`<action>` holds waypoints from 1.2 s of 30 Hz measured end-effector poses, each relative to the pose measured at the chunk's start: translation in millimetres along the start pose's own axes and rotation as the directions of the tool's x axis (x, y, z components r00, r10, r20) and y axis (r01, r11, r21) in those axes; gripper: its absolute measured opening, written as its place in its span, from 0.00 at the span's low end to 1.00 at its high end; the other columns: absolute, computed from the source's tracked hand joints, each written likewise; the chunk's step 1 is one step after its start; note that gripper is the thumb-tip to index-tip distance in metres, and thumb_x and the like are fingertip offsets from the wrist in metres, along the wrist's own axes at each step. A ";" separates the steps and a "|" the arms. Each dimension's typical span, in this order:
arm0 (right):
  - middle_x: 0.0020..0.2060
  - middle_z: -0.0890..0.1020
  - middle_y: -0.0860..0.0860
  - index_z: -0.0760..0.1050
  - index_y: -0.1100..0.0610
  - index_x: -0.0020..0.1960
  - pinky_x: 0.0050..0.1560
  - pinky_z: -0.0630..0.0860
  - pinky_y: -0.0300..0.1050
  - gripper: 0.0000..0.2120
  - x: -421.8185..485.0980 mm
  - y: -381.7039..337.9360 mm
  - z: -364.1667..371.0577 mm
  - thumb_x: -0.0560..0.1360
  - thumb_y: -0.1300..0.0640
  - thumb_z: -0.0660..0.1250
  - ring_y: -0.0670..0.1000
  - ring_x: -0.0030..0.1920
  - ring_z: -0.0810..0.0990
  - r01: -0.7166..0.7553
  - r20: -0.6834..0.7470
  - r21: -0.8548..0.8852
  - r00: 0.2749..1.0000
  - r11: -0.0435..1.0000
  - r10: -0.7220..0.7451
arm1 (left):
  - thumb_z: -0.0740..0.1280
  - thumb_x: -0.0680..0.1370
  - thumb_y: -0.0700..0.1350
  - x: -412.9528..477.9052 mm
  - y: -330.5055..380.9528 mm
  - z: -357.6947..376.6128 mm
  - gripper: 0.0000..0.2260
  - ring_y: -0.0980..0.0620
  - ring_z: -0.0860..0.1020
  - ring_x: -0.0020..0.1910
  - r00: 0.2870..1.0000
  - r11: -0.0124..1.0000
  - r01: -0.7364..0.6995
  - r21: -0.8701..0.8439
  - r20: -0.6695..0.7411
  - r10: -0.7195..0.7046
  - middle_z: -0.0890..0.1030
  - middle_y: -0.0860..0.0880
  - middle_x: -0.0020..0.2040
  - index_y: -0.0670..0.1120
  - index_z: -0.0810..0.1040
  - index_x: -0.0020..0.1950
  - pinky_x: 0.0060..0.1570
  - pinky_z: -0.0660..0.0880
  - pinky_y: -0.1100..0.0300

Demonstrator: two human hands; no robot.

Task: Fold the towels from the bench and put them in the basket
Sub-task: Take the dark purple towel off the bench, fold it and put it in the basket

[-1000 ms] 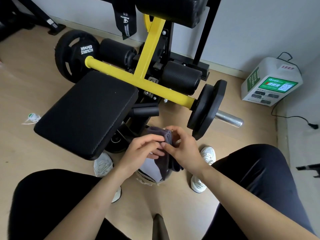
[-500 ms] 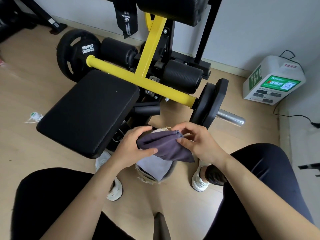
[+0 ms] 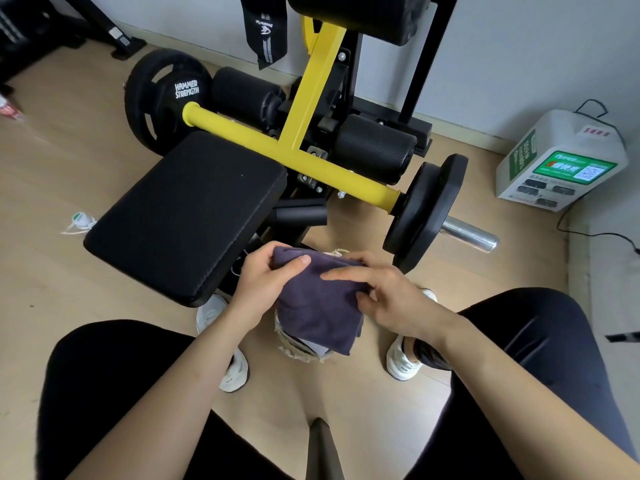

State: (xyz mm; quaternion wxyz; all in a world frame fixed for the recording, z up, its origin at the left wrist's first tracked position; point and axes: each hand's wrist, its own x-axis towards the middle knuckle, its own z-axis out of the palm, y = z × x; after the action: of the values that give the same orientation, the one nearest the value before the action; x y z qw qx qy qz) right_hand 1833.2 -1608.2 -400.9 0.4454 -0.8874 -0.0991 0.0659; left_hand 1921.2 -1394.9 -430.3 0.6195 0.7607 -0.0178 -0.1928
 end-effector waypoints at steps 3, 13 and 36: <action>0.57 0.72 0.48 0.78 0.49 0.66 0.54 0.65 0.23 0.30 1.8 0.3 3.2 0.70 0.71 0.61 0.42 0.54 0.71 -0.064 0.011 -0.069 0.998 0.996 0.065 | 0.74 0.77 0.45 1.4 -2.1 -0.2 0.04 0.56 0.84 0.46 0.998 0.994 -0.064 0.093 0.016 0.063 0.85 0.52 0.43 0.47 0.81 0.49 0.43 0.80 0.65; 0.52 0.76 0.54 0.78 0.48 0.66 0.50 0.73 0.41 0.28 9.7 9.5 1.5 0.68 0.64 0.66 0.53 0.48 0.77 -0.332 -0.159 0.080 0.927 0.940 0.340 | 0.78 0.73 0.40 -1.8 6.5 -8.4 0.14 0.53 0.85 0.50 0.988 0.984 -0.091 0.154 0.141 0.069 0.86 0.50 0.50 0.48 0.82 0.57 0.50 0.82 0.59; 0.47 0.82 0.54 0.78 0.60 0.58 0.51 0.80 0.52 0.11 14.3 8.1 2.6 0.77 0.68 0.67 0.49 0.47 0.80 -0.238 -0.132 0.697 0.885 0.677 0.447 | 0.72 0.76 0.38 -17.0 9.7 6.7 0.09 0.53 0.85 0.51 0.932 0.941 -0.333 0.065 0.173 0.318 0.87 0.52 0.50 0.45 0.86 0.55 0.52 0.81 0.59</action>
State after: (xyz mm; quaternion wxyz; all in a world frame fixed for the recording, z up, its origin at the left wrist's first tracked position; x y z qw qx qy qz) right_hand 1847.6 -1607.6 -409.4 0.7193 -0.6724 0.1678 0.0484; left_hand 1905.3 -1399.0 -417.5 0.6032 0.7574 -0.2022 -0.1469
